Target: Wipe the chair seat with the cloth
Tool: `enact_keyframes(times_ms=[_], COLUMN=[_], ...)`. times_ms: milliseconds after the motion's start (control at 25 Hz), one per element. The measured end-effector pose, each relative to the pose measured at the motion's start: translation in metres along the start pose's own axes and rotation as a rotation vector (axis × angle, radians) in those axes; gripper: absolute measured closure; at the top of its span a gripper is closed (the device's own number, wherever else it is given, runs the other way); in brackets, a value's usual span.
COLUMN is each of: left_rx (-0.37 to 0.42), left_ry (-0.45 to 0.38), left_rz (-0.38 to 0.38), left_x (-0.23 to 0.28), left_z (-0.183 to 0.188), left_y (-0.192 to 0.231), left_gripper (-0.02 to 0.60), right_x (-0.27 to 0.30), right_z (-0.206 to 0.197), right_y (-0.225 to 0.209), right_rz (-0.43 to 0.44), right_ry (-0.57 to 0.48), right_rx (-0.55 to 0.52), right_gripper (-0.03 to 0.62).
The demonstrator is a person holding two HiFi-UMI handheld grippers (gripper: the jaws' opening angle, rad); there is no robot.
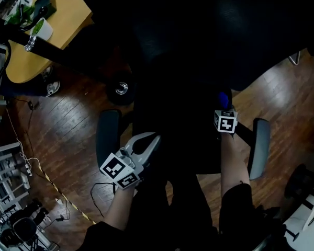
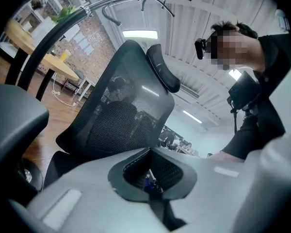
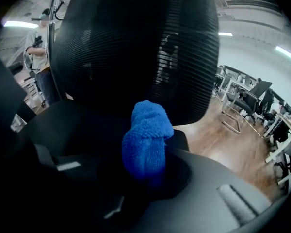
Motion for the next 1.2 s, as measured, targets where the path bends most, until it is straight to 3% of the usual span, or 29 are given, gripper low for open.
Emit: enact_keyframes(times_ms=[320, 600, 800, 1000, 1200], left_rx=[0.011, 0.015, 0.012, 0.018, 0.005], left_ry=[0.009, -0.011, -0.032, -0.043, -0.057], left_rz=[-0.008, 0.012, 0.023, 0.023, 0.034], left_x=[0.007, 0.002, -0.006, -0.012, -0.027], left_z=[-0.001, -0.001, 0.004, 0.004, 0.004], left_y=[-0.003, -0.005, -0.01, -0.02, -0.012], left_gripper=[0.581, 0.581, 0.581, 0.581, 0.581], right_x=[-0.008, -0.019, -0.021, -0.014, -0.006], right_z=[-0.005, 0.006, 0.032, 0.036, 0.018], right_y=[-0.02, -0.001, 0.105, 0.23, 0.326], right_rz=[-0.006, 0.094, 0.302, 0.517, 0.62], right_ry=[-0.025, -0.056, -0.121, -0.103, -0.046], right_rx=[0.0, 0.009, -0.06, -0.102, -0.167], right_gripper=[0.556, 0.556, 0.556, 0.556, 0.556])
Point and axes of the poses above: the fingertips, and each gripper's own axes: x forward along the fingers, y to its left, z out of its top, the point moved 5 cm from there along -x, backward along the fingers, and after that the axes turned 3 degrees about x, right-handed, at the moved point
